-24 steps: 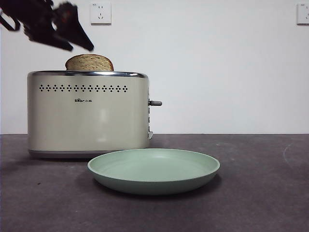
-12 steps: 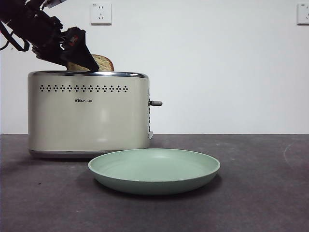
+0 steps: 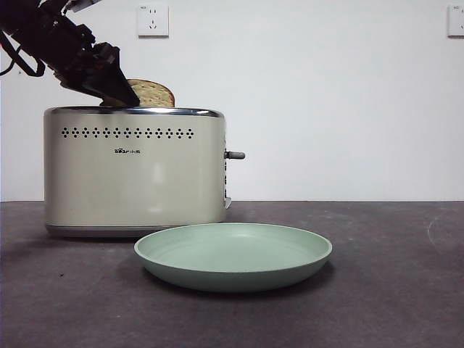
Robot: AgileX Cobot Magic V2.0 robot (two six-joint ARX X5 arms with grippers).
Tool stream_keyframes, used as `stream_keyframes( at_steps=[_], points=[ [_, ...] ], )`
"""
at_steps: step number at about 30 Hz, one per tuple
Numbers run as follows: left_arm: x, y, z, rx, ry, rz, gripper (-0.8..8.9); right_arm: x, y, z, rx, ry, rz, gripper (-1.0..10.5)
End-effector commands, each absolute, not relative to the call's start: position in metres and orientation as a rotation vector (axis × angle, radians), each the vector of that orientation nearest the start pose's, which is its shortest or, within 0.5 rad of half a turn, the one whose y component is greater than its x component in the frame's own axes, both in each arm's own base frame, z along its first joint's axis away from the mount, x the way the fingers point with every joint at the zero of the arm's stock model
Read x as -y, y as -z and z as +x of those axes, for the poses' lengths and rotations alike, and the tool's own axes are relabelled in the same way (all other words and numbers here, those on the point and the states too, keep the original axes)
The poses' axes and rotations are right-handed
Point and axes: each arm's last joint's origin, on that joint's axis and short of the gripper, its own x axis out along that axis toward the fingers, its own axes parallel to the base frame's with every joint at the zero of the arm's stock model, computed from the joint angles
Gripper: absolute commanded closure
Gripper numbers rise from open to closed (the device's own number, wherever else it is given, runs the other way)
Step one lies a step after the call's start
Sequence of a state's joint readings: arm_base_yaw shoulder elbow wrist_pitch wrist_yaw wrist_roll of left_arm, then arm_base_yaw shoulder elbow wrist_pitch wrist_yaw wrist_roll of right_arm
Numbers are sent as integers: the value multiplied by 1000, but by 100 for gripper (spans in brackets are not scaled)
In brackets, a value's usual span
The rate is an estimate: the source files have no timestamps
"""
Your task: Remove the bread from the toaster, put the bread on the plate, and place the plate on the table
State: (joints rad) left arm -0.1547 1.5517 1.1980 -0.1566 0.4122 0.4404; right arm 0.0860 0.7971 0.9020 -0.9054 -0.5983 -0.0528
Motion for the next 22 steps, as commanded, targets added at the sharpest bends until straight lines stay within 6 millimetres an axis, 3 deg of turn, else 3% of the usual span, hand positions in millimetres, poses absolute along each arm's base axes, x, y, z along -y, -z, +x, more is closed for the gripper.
stream_keyframes(
  at_steps=[1, 7, 13, 22],
  points=[
    [66, -300, 343, -363, 654, 334, 822, -28, -311, 134, -778, -669, 152, 290],
    [65, -331, 338, -307, 644, 341, 822, -28, -311, 133, -786, -669, 154, 290],
    [62, -374, 318, -223, 631, 350, 822, -28, -311, 134, -787, -669, 154, 290],
    [54, -434, 252, -90, 656, 224, 822, -29, -310, 139, -778, -669, 153, 290]
  ],
)
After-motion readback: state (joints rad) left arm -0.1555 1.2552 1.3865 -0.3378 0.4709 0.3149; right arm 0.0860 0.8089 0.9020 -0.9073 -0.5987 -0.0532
